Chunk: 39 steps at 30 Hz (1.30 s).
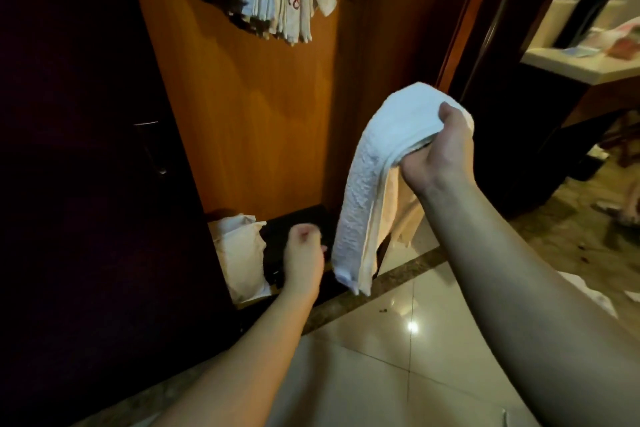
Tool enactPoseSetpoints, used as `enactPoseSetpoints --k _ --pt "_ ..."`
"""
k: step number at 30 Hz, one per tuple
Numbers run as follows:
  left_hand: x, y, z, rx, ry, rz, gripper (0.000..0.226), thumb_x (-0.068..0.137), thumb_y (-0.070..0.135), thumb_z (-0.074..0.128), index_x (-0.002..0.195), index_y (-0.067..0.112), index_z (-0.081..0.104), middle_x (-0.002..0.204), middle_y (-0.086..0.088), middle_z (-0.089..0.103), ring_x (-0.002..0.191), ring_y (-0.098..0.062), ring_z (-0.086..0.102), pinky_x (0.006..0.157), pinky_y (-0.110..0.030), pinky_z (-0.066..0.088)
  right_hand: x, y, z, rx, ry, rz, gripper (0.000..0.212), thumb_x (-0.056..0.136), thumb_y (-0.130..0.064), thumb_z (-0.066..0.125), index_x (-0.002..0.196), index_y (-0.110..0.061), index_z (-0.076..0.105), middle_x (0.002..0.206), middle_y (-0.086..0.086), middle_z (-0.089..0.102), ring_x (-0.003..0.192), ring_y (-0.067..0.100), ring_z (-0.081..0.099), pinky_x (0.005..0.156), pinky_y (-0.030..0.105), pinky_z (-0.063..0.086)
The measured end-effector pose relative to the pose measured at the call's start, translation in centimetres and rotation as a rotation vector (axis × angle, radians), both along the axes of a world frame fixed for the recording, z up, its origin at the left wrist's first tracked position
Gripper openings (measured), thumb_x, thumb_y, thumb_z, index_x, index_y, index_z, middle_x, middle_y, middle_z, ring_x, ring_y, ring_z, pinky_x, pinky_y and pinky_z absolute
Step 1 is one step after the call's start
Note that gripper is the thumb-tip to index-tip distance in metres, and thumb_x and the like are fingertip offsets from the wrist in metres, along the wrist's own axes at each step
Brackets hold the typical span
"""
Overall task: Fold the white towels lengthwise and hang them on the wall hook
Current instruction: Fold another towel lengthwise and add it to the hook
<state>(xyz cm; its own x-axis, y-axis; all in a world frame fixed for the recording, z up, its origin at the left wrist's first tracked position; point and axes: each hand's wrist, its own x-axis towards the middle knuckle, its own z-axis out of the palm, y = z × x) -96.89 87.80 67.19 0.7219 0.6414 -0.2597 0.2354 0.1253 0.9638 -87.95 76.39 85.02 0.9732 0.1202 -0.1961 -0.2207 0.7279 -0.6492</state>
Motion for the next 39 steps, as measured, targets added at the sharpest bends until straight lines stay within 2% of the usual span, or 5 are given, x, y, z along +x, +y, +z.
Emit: enactPoseSetpoints --k 10,23,29,33,39 --pt "0.3 -5.6 10.9 -0.168 -0.479 -0.602 0.094 0.076 0.091 0.023 0.152 0.037 0.034 0.160 0.009 0.034 0.149 -0.010 0.027 0.123 -0.041 0.019 -1.2 4.4 5.6 -0.071 -0.126 0.045 0.041 0.098 -0.032 0.054 0.129 -0.006 0.047 0.127 0.013 0.061 0.111 0.029 0.063 0.107 0.048 0.045" --pt "3.7 0.1 17.3 0.024 -0.530 -0.207 0.169 0.018 0.111 0.027 0.158 0.017 0.018 0.164 -0.001 0.018 0.152 -0.016 0.016 0.109 -0.012 0.014 -0.1 4.8 10.0 0.051 -0.164 0.038 0.047 0.100 -0.034 0.052 0.139 -0.009 0.043 0.130 0.016 0.062 0.109 0.032 0.065 0.100 0.051 0.050" --pt "3.5 1.0 21.3 -0.363 -0.788 0.037 0.036 0.098 0.048 0.052 0.123 0.023 0.061 0.123 -0.003 0.069 0.121 -0.019 0.061 0.104 -0.031 0.046 1.1 3.8 9.3 -0.154 -0.240 -0.057 0.011 0.098 -0.023 0.057 0.107 -0.018 0.054 0.102 0.004 0.070 0.094 0.016 0.069 0.083 0.033 0.058" --pt "3.4 3.0 23.6 -0.359 -0.785 0.201 0.020 0.098 0.028 0.060 0.113 0.014 0.058 0.095 0.001 0.073 0.094 -0.012 0.070 0.075 -0.022 0.055 1.9 3.2 9.7 -0.042 -0.179 -0.102 0.019 0.099 -0.019 0.057 0.115 -0.011 0.055 0.105 0.008 0.071 0.099 0.020 0.070 0.090 0.039 0.058" --pt "3.9 6.7 25.4 0.051 -0.506 0.118 0.055 0.077 0.072 0.055 0.107 0.029 0.072 0.116 0.002 0.069 0.111 -0.018 0.061 0.107 -0.043 0.043 3.4 2.7 11.9 -0.021 -0.148 -0.154 0.026 0.098 -0.018 0.058 0.122 -0.011 0.050 0.096 0.000 0.067 0.086 0.008 0.067 0.075 0.022 0.052"
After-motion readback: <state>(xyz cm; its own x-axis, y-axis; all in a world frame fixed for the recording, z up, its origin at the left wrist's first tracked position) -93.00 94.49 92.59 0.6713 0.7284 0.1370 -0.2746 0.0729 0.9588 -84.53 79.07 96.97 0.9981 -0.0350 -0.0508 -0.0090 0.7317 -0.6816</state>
